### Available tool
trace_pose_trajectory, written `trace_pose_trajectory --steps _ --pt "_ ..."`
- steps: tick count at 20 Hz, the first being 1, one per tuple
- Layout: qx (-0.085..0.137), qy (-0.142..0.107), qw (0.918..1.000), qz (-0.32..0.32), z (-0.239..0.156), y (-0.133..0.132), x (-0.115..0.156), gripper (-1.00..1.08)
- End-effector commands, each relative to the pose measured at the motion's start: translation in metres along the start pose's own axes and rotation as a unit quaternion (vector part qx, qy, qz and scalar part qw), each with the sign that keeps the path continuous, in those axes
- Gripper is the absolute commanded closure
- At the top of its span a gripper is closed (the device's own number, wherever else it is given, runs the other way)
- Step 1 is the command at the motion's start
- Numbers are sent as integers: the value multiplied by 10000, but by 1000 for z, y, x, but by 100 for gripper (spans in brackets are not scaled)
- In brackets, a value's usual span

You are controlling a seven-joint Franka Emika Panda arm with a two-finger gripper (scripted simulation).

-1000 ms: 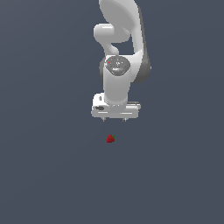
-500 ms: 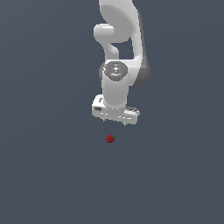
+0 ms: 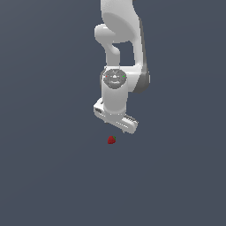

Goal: Pick up the object and move it to a goal position.

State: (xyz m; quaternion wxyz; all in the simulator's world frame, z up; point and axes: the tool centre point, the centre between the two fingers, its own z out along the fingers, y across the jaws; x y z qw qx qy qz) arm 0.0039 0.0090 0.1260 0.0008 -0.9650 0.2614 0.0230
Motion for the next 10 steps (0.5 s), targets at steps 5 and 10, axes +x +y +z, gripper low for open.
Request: trace_pose_trajectory --steps 5,10 --pt "33 12 9951 988 12 -1 6 -92" --pt "53 29 9848 1734 21 -1 10 -92"
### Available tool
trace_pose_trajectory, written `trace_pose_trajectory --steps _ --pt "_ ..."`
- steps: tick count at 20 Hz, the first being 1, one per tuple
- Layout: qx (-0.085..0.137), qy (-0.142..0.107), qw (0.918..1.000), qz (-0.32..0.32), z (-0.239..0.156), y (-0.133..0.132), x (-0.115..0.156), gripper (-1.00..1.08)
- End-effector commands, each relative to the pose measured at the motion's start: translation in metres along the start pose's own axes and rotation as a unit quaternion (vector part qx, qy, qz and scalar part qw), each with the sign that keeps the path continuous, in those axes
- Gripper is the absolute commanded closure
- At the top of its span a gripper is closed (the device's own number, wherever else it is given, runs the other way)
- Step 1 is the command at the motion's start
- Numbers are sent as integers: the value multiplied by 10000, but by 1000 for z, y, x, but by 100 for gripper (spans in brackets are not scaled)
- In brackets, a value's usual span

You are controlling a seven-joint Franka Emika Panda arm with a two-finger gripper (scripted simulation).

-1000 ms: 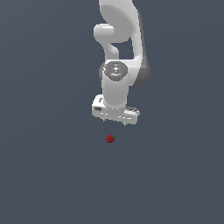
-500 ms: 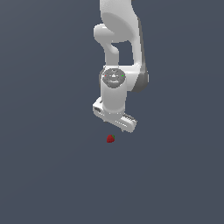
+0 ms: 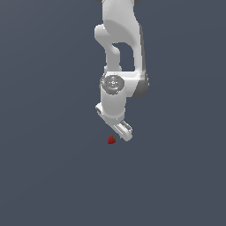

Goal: Pick up the object and move it to a goal position.

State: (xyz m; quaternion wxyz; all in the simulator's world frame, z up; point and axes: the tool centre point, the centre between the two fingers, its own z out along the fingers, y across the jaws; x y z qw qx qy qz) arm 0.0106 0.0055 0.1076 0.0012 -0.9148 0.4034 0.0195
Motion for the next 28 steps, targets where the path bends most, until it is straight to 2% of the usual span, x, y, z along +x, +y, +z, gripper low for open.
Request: trace_pose_trajectory --steps 1,8,16,22,28 --pt "12 11 9993 385 4 -1 2 -92" --pt "44 50 9897 1430 16 -2 8 -92" --pt "85 106 9687 2477 27 -3 15 -92" --pt "109 137 9552 2955 32 -4 18 -92" --pt "122 151 9483 3169 34 -4 20 -92"
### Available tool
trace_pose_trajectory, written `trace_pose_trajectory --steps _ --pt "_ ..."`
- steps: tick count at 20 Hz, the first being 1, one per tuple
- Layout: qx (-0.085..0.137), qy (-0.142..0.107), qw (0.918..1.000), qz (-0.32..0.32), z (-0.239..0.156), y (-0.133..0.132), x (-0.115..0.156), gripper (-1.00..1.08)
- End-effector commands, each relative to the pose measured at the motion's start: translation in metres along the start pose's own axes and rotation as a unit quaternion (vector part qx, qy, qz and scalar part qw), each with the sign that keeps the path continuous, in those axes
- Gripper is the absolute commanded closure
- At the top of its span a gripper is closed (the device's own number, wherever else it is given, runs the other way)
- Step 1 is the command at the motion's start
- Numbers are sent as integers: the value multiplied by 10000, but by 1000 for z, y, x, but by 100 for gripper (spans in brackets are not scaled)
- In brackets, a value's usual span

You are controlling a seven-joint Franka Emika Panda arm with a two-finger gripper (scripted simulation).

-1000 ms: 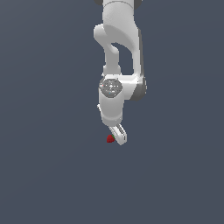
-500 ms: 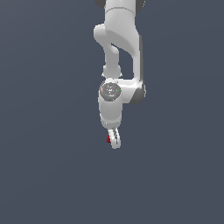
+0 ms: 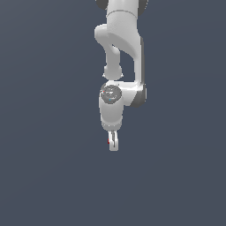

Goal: Pick up the object and move it to a goal position.

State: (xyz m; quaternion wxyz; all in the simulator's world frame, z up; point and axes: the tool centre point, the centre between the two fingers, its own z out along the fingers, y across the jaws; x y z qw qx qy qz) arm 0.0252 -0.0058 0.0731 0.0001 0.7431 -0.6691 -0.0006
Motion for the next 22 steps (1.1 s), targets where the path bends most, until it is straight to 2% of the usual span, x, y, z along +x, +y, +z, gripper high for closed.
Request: trace_pose_trajectory --steps 1,7,15,20,21,22 --pt "5 4 10000 59 0 0 0 -92" --pt "3 2 10000 41 6 0 0 -92" --pt "3 2 10000 66 43 1 1 -92" --pt "3 2 10000 66 51 0 1 -92" --pt "3 2 10000 66 51 0 1 108" --pt "3 2 10000 66 51 0 1 108"
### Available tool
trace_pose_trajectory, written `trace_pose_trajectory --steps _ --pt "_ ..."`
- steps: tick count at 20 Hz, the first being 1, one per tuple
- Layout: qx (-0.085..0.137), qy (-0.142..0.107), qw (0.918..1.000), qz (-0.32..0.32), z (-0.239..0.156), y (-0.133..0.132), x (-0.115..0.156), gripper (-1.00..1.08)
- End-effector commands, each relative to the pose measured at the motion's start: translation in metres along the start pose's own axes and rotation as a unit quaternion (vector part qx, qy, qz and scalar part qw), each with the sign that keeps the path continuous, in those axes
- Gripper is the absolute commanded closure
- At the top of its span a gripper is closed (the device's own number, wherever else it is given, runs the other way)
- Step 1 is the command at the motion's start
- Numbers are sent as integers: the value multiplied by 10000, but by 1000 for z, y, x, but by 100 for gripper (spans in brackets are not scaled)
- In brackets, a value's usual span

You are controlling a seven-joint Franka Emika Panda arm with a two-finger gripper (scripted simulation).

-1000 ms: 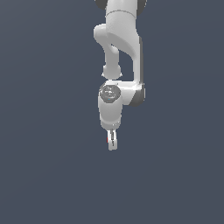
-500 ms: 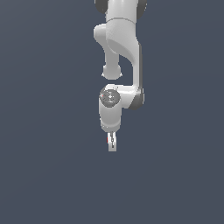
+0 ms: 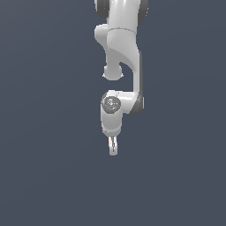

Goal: Pick up the object and move it to a goal position.

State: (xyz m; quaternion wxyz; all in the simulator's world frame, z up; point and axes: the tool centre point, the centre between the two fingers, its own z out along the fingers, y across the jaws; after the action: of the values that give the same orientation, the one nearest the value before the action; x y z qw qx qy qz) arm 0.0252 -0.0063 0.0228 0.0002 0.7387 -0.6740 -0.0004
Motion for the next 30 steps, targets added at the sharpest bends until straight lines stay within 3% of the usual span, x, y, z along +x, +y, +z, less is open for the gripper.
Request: trace_pose_trajectory --steps 1,17,23,30 --pt "2 0 10000 0 0 0 0 108" --pt "6 -1 10000 0 -18 2 8 108" --pt "5 -8 10000 6 -57 8 27 108" --pt "2 -12 10000 14 -130 18 61 108"
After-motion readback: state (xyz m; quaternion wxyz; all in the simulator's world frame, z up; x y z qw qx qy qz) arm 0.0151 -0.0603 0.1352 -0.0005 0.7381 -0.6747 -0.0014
